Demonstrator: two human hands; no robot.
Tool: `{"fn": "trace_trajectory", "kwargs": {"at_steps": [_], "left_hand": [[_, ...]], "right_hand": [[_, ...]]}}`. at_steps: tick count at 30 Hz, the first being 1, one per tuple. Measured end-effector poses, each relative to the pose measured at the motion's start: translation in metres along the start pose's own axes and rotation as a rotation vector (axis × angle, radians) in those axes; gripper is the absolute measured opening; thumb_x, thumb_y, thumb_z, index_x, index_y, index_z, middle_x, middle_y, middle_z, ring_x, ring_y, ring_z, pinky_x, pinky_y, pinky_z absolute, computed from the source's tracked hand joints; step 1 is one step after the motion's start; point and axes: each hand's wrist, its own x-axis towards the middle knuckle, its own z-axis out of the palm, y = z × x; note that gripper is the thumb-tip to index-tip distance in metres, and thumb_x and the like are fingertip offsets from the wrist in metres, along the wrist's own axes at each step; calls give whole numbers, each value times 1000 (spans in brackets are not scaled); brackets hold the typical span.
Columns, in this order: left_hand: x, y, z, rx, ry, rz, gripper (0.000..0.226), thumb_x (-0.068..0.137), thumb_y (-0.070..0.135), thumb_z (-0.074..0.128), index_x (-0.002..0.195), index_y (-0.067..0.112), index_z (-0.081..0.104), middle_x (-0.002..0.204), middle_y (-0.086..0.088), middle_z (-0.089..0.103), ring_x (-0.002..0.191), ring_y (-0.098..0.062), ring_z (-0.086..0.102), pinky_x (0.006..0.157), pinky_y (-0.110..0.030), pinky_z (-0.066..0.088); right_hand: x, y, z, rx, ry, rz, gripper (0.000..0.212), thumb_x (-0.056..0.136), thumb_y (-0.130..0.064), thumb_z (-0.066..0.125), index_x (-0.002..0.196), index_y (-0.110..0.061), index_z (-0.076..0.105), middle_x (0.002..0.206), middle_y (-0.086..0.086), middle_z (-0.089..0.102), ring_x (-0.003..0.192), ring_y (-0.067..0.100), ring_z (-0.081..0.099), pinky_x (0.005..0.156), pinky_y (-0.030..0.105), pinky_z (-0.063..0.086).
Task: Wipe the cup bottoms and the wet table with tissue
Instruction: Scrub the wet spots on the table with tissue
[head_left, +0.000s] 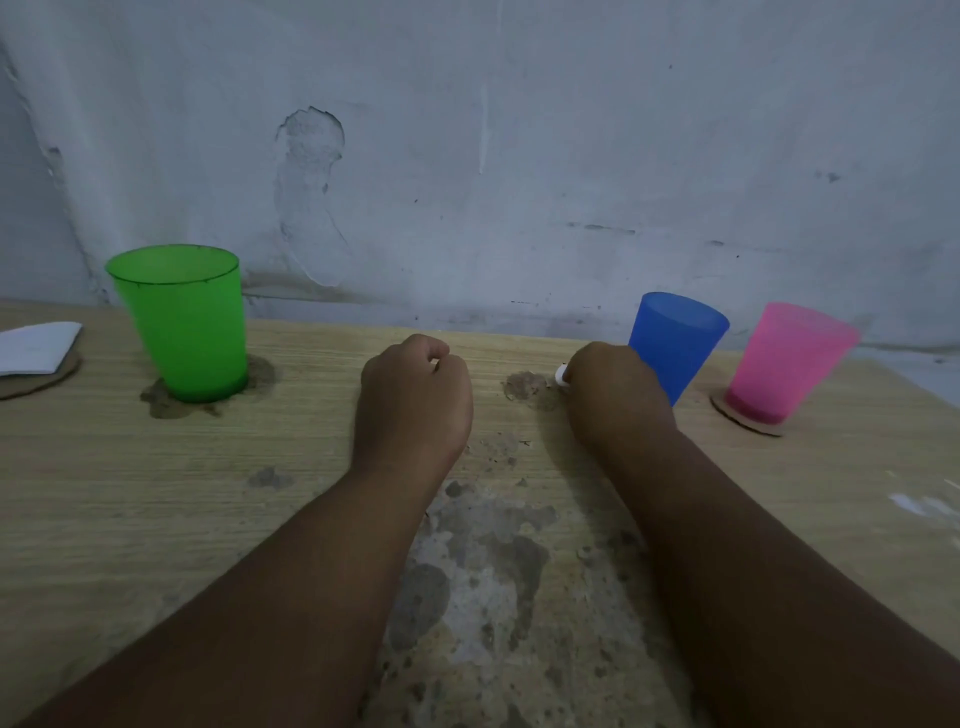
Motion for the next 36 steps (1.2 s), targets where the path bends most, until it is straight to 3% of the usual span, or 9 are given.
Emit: {"fn": "trace_trajectory", "kwargs": {"at_steps": [6,13,17,20,22,24,28,33,36], "left_hand": [[-1,2,0,4,-3,-8,45,84,30,42,118,21,69,112,-3,69,94,-23,66,80,-41,57],[-3,5,0,25,9,-11,45,86,30,43,121,22,69,119,-1,67,100,-21,63,88,-45,56],[-3,5,-2,10,8,-11,43,87,29,44,122,21,68,123,-1,66,105,-21,61,93,-44,54],[-2,6,-2,0,3,-15,48,82,31,42,120,21,69,119,-1,67,104,-21,63,92,-45,55],[-2,6,-1,-4,0,-20,52,78,34,40,120,22,70,119,-1,67,103,-21,63,91,-45,55],[-2,6,-2,-8,-1,-28,54,77,35,39,120,23,69,120,-2,67,103,-21,63,92,-44,55],[-2,4,-1,-1,0,-15,48,81,32,42,120,21,69,119,-2,67,103,-22,63,91,-45,55],[-1,3,0,9,4,-11,45,83,31,43,119,23,69,119,-1,66,101,-21,63,90,-43,55],[0,1,0,2,11,4,40,86,27,45,117,21,70,115,-2,68,98,-22,64,87,-43,56]], "right_hand": [[-19,-17,-5,-75,26,-78,20,88,8,45,74,-6,52,63,1,38,73,22,53,66,30,45],[-37,-34,-9,58,25,-158,18,91,-10,52,100,-8,68,90,7,64,89,28,65,71,34,50],[-22,-20,-9,561,58,33,23,94,-7,58,109,-12,75,102,1,74,89,16,68,88,31,55],[-17,-15,-9,1283,33,311,22,89,7,59,93,-8,73,95,11,70,75,18,69,78,34,60],[-15,-16,-6,1514,-41,407,27,88,13,54,98,-6,69,98,16,68,75,21,69,71,31,59],[-11,-17,-1,1467,-40,411,35,87,12,54,104,-14,69,103,16,70,78,23,69,66,32,57],[-14,-14,3,902,94,210,43,90,3,55,120,-24,69,127,1,65,72,8,59,55,21,47],[-11,-9,4,462,34,56,40,91,3,53,124,-14,68,122,5,69,103,20,65,88,31,53],[-10,-10,1,308,77,27,33,91,-5,50,117,-15,69,112,10,68,103,28,63,88,38,53]]}}
